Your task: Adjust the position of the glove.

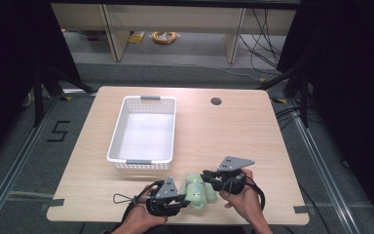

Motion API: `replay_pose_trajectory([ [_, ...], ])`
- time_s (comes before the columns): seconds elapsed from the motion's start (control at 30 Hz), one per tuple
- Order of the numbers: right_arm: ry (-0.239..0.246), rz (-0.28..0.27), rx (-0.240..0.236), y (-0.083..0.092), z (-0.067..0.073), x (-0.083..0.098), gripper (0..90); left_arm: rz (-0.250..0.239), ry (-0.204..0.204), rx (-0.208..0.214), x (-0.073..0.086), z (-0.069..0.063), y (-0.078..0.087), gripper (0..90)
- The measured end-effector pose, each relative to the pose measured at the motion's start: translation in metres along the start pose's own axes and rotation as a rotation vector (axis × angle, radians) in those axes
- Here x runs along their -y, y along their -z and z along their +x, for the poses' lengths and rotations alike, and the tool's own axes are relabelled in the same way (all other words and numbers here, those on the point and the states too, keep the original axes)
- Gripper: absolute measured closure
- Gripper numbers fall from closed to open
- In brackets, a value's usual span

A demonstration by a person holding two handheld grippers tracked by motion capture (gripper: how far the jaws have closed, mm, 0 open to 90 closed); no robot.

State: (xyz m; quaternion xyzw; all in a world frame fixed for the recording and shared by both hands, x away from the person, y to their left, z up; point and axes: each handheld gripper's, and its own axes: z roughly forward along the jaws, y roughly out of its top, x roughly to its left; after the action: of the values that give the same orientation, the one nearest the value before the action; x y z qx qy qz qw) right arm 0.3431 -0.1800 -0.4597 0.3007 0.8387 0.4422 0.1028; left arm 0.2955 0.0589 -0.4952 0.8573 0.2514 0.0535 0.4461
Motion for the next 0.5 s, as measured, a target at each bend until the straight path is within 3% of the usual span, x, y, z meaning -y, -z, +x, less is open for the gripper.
replay_pose_trajectory([
  [0.07,0.006,0.04,-0.028,-0.012,-0.007,-0.003,75.1,0.001,-0.018,0.002,0.0,0.001,0.0,77.7],
  [0.13,-0.025,0.078,-0.032,-0.022,-0.009,-0.003,71.6,-0.001,0.004,0.004,0.001,0.0,-0.001,77.7],
  [0.17,-0.012,0.093,-0.032,-0.025,-0.012,-0.004,69.8,0.006,0.003,0.016,0.0,0.001,-0.001,77.7],
  [0.2,-0.009,0.1,-0.034,-0.029,-0.014,-0.004,66.4,0.017,-0.001,0.026,0.0,0.002,0.0,77.7],
  [0.23,-0.027,0.107,-0.049,-0.031,-0.014,-0.005,64.6,0.0,0.005,0.008,0.001,0.0,-0.001,77.7],
  [0.27,-0.002,0.103,-0.064,-0.035,-0.017,-0.005,63.6,0.0,0.005,0.01,0.001,0.0,-0.001,77.6],
  [0.3,-0.013,0.103,-0.069,-0.036,-0.017,-0.005,63.0,0.004,-0.025,0.008,0.001,0.002,-0.001,77.6],
  [0.33,-0.012,0.109,-0.065,-0.039,-0.018,-0.005,62.0,0.01,-0.021,0.006,0.001,0.002,-0.001,77.6],
  [0.37,-0.022,0.125,-0.077,-0.041,-0.018,-0.006,62.0,0.027,-0.028,0.002,0.001,0.002,0.0,77.6],
  [0.4,-0.02,0.127,-0.075,-0.043,-0.019,-0.005,62.0,0.023,-0.015,0.006,0.002,0.002,-0.002,77.6],
  [0.5,-0.045,0.161,-0.079,-0.047,-0.019,-0.005,63.0,0.016,-0.026,0.006,0.002,0.002,-0.001,77.6],
])
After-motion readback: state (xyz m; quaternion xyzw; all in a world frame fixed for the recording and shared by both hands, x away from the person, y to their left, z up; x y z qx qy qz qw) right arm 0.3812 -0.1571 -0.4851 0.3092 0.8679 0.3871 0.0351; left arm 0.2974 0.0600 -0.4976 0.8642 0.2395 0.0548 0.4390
